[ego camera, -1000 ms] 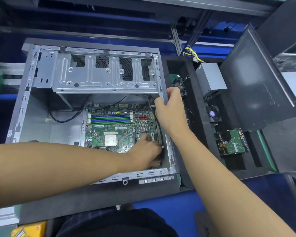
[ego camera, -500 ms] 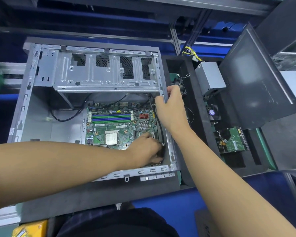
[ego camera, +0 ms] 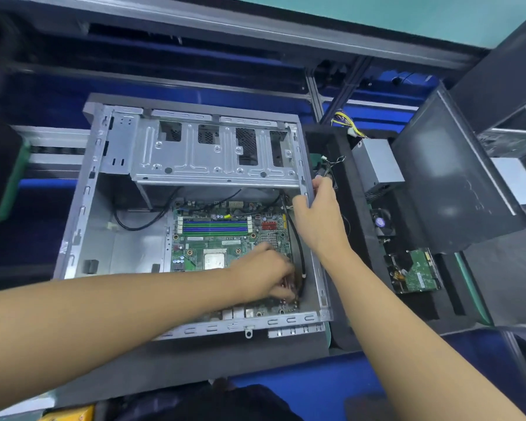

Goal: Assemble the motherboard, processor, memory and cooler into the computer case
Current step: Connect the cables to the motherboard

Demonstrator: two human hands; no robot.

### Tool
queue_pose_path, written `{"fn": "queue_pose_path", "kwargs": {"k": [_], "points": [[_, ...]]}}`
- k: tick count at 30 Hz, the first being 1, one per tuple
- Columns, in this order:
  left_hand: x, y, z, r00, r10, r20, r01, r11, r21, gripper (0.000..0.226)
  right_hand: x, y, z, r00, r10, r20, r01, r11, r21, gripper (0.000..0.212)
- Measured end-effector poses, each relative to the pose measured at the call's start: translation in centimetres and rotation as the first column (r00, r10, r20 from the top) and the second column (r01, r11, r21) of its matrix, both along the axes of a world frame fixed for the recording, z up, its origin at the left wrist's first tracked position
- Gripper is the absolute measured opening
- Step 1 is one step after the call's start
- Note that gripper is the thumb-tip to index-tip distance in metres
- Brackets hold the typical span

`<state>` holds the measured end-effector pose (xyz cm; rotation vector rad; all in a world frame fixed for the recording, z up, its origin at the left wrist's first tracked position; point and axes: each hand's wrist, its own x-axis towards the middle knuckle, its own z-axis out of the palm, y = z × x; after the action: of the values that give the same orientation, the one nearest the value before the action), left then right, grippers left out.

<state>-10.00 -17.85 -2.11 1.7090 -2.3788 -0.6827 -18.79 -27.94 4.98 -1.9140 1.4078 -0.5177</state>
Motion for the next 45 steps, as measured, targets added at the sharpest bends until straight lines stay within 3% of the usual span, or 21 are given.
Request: {"fn": "queue_pose_path", "kwargs": {"k": [4, 7, 11, 18, 23, 26, 28, 33, 36, 38, 41, 45], "points": [[4.8, 0.7, 1.3, 0.975, 0.181, -0.127, -0.172, 0.982, 0.084, 0.015, 0.2, 0.4, 0.5, 1.0, 0.001, -0.023, -0.002, 1.0, -0.017, 0.018], [9.0, 0.8, 1.9, 0.913, 0.404, -0.058, -0.4, 0.914, 0.069, 0.006, 0.2, 0.6, 0.7, 0.999, -0.007, -0.046, 0.007, 1.0, -0.003, 0.015], [12.9, 0.8, 1.5, 0.786, 0.618, -0.021, -0.615, 0.785, 0.074, 0.011, 0.2, 0.9, 0.7, 0.995, -0.028, -0.092, 0.027, 1.0, -0.01, 0.011], [12.6, -0.9, 0.3, 0.781, 0.624, -0.001, -0.618, 0.774, 0.137, 0.028, 0.1, 1.1, 0.5, 0.986, -0.057, -0.154, 0.048, 0.997, -0.062, 0.009], [12.0, -2.2, -0.3, 0.789, 0.61, 0.079, -0.613, 0.767, 0.19, 0.025, 0.1, 0.9, 0.2, 0.981, -0.07, -0.178, 0.056, 0.995, -0.085, 0.008], [11.6, -2.3, -0.1, 0.777, 0.629, 0.028, -0.622, 0.759, 0.195, 0.018, 0.1, 1.0, 0.1, 0.979, -0.073, -0.189, 0.057, 0.995, -0.087, 0.012], [11.3, -2.3, 0.1, 0.752, 0.654, -0.083, -0.631, 0.75, 0.199, 0.016, 0.1, 1.0, 0.2, 0.98, -0.076, -0.183, 0.061, 0.995, -0.084, 0.013], [9.9, -2.5, 0.5, 0.652, 0.589, -0.477, -0.506, 0.807, 0.306, 0.008, 0.2, 0.8, 0.2, 0.984, -0.066, -0.164, 0.054, 0.996, -0.074, 0.011], [9.1, -2.6, 0.0, 0.426, 0.661, -0.617, -0.326, 0.749, 0.577, 0.015, 0.1, 0.6, 0.1, 0.989, -0.056, -0.14, 0.047, 0.997, -0.069, 0.013], [9.0, -2.6, -0.2, 0.262, 0.721, -0.641, -0.121, 0.684, 0.72, 0.024, 0.0, 0.6, 0.0, 0.992, -0.052, -0.118, 0.045, 0.997, -0.06, 0.013], [9.5, -2.8, -0.3, 0.059, 0.77, -0.636, 0.069, 0.632, 0.772, 0.034, -0.1, 0.5, 0.1, 0.995, -0.031, -0.095, 0.026, 0.998, -0.054, 0.01], [10.0, -2.9, -0.5, -0.006, 0.769, -0.64, 0.185, 0.629, 0.755, 0.03, -0.1, 0.4, 0.1, 0.994, -0.007, -0.108, 0.0, 0.998, -0.064, 0.01]]}}
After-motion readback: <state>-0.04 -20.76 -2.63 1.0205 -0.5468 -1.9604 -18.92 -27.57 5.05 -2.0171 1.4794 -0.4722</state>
